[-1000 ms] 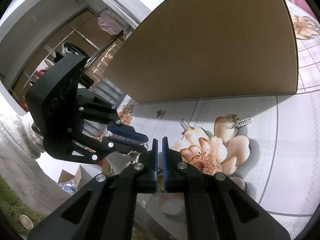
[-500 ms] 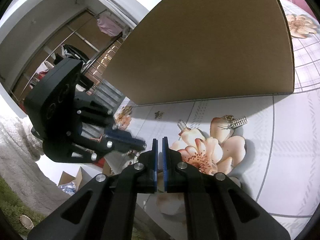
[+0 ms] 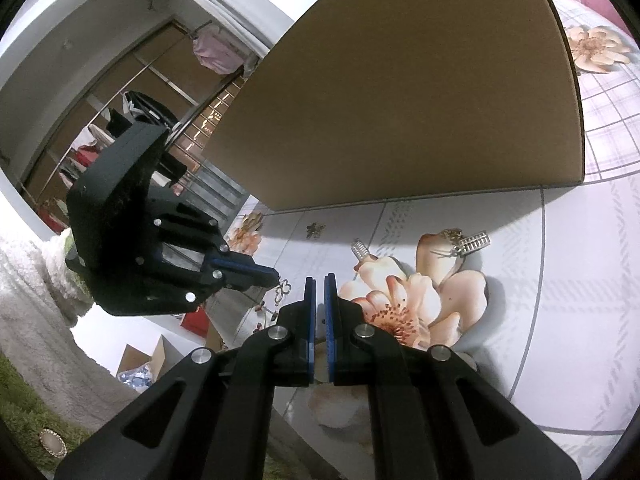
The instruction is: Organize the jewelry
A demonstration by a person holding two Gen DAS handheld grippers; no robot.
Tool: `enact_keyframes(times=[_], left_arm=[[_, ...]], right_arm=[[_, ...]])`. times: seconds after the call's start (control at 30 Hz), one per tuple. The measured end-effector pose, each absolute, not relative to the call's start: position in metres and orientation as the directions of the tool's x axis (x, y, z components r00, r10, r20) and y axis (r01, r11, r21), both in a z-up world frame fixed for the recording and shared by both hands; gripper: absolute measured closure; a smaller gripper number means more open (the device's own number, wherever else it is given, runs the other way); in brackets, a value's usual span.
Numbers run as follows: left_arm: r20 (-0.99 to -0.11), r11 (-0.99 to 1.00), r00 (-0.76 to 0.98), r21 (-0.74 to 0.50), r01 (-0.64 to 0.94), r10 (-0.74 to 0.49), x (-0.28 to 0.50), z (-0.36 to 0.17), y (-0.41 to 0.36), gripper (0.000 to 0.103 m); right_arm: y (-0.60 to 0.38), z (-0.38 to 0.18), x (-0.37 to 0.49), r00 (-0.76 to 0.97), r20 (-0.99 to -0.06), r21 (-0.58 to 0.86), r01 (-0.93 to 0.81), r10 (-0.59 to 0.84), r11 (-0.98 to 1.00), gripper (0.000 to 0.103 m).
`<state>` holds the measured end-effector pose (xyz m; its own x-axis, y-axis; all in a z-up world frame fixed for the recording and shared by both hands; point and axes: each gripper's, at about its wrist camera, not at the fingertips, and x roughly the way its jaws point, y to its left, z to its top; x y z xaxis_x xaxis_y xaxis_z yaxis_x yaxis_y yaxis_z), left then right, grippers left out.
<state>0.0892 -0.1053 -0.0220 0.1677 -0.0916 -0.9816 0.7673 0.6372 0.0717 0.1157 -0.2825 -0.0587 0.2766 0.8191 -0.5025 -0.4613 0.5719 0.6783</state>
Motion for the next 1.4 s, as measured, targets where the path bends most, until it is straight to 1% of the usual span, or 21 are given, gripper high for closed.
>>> enact_keyframes(times=[0.2,0.4,0.43,0.5,0.57,0.63,0.7,0.73,0.83,0.97,1.17,1.3,1.4], left_arm=[[-0.981,0.621,0.171,0.076,0.780,-0.096,0.078,-0.021,-0.115,0.103],[-0.980,0.662,0.147,0.022,0.749,-0.133,0.078,-0.019,-0.111,0.103],[-0.980,0.670,0.133,0.002,0.743,-0.145,0.078,-0.018,-0.109,0.102],[-0.981,0.679,0.126,-0.008,0.734,-0.148,0.084,-0.016,-0.110,0.094],[-0.980,0.687,0.137,0.000,0.727,-0.144,0.082,-0.017,-0.108,0.084],[-0.978,0.700,0.138,-0.011,0.714,-0.156,0.084,-0.014,-0.106,0.082],[-0.977,0.713,0.138,-0.019,0.701,-0.161,0.084,-0.012,-0.106,0.082],[-0.977,0.720,0.141,-0.017,0.694,-0.159,0.085,-0.012,-0.107,0.082],[-0.980,0.733,0.136,-0.015,0.680,-0.147,0.085,-0.015,-0.110,0.082],[-0.980,0.738,0.151,0.005,0.675,-0.132,0.083,-0.017,-0.115,0.077],[-0.980,0.751,0.161,0.017,0.660,-0.119,0.081,-0.018,-0.115,0.074],[-0.979,0.755,0.166,0.022,0.656,-0.115,0.085,-0.027,-0.128,0.075],[-0.980,0.735,0.162,0.026,0.678,-0.115,0.083,-0.027,-0.133,0.084]], right_arm=[[-0.282,-0.058,0.115,0.280,-0.503,0.677,-0.461,0.818,0.574,0.098],[-0.282,-0.058,0.115,0.281,-0.502,0.678,-0.459,0.818,0.574,0.098],[-0.282,-0.058,0.115,0.281,-0.503,0.678,-0.458,0.818,0.574,0.098],[-0.282,-0.058,0.115,0.281,-0.503,0.679,-0.457,0.817,0.575,0.097],[-0.282,-0.058,0.115,0.282,-0.502,0.678,-0.458,0.818,0.574,0.097],[-0.282,-0.058,0.115,0.282,-0.501,0.679,-0.458,0.818,0.573,0.096],[-0.282,-0.058,0.115,0.285,-0.500,0.678,-0.458,0.818,0.574,0.089],[-0.282,-0.058,0.115,0.286,-0.500,0.677,-0.459,0.818,0.575,0.089],[-0.282,-0.057,0.114,0.289,-0.497,0.676,-0.462,0.818,0.574,0.088],[-0.283,-0.058,0.115,0.290,-0.496,0.678,-0.460,0.818,0.574,0.088],[-0.282,-0.058,0.115,0.290,-0.496,0.678,-0.460,0.818,0.574,0.088],[-0.283,-0.057,0.115,0.292,-0.496,0.676,-0.460,0.817,0.575,0.088],[-0.285,-0.057,0.115,0.295,-0.494,0.676,-0.461,0.818,0.574,0.088]])
